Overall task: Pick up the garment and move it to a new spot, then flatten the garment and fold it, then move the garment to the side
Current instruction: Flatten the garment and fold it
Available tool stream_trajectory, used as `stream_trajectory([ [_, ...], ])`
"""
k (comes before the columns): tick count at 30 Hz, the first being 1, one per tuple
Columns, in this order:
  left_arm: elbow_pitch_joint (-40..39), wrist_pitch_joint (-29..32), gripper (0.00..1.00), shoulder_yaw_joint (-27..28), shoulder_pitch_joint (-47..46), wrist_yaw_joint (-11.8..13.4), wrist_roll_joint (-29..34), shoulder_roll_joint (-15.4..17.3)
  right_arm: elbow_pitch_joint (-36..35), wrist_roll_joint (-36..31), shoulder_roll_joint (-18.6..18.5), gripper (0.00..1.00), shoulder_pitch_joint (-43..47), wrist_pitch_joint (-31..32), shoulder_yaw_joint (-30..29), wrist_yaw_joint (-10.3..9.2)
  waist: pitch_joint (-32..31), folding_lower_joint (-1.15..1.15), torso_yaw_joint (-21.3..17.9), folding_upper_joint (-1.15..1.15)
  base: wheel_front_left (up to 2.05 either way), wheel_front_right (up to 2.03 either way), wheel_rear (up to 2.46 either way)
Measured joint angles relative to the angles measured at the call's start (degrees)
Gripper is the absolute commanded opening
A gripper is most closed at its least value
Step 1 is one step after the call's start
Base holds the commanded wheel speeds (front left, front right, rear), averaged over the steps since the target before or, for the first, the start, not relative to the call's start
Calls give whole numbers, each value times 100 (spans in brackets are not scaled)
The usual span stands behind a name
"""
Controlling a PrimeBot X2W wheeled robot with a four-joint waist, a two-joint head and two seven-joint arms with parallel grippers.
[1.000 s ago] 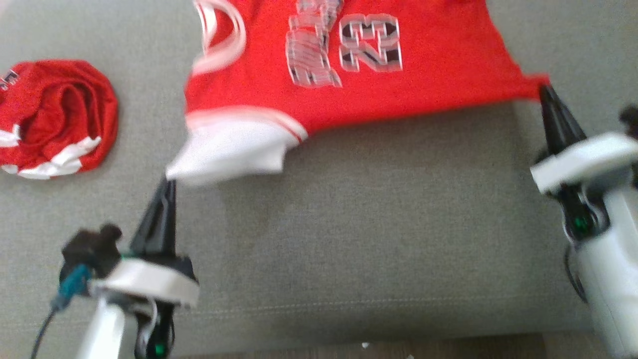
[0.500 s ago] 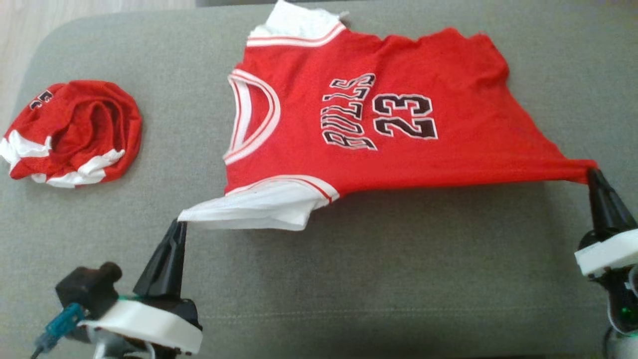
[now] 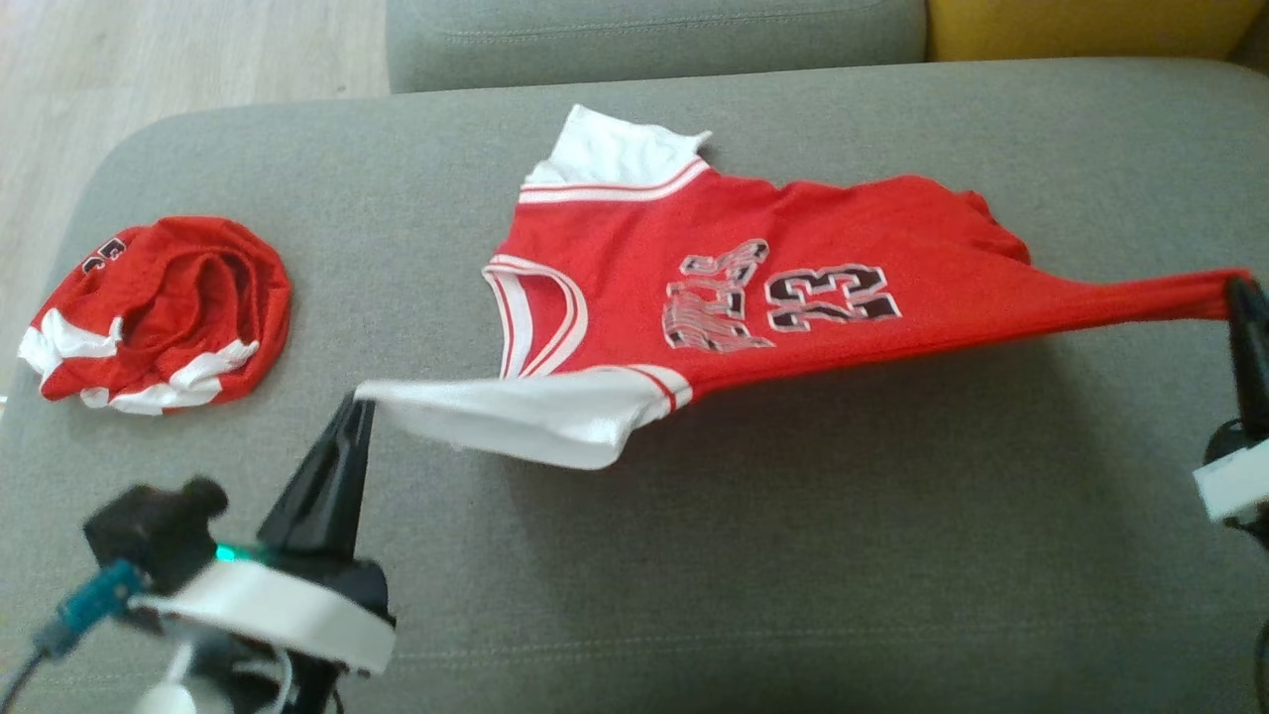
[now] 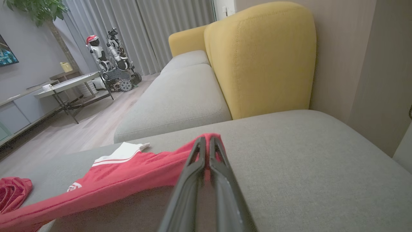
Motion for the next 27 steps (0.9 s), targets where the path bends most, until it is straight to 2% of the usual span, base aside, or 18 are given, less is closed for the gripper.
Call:
stream_trajectory([
  [4,-303,212,0,-24,-619,-149,-152,108,-336,-7,-136,0,-107,120,-135,0,-28,0,29,0,0,0,0],
  [8,-355,611,0,-8,-2021,-274,-193,439,-513,-74,-677,0,-885,453,-51,0,-129,0,38,0,0,0,0],
  [11,-57,813,0,-55,-3120,-353,-148,666,-411,-29,-1101,0,-1775,725,252,0,-106,0,7,0,0,0,0],
  [16,1003,882,0,-289,-4738,-428,22,816,298,63,-1719,0,-3199,865,895,0,87,0,-12,0,0,0,0],
  [19,1722,821,0,-481,-5710,-452,212,875,825,91,-1940,0,-3981,884,1411,0,308,0,-18,0,0,0,0],
  [23,2733,617,0,-719,-6952,-453,528,954,1582,157,-2000,0,-4975,776,2061,0,729,0,-25,0,0,0,0],
  [27,3553,-3,0,-1085,-8143,-490,1038,1093,2393,78,-1878,0,-6013,311,2362,0,1257,0,-38,0,0,0,0],
])
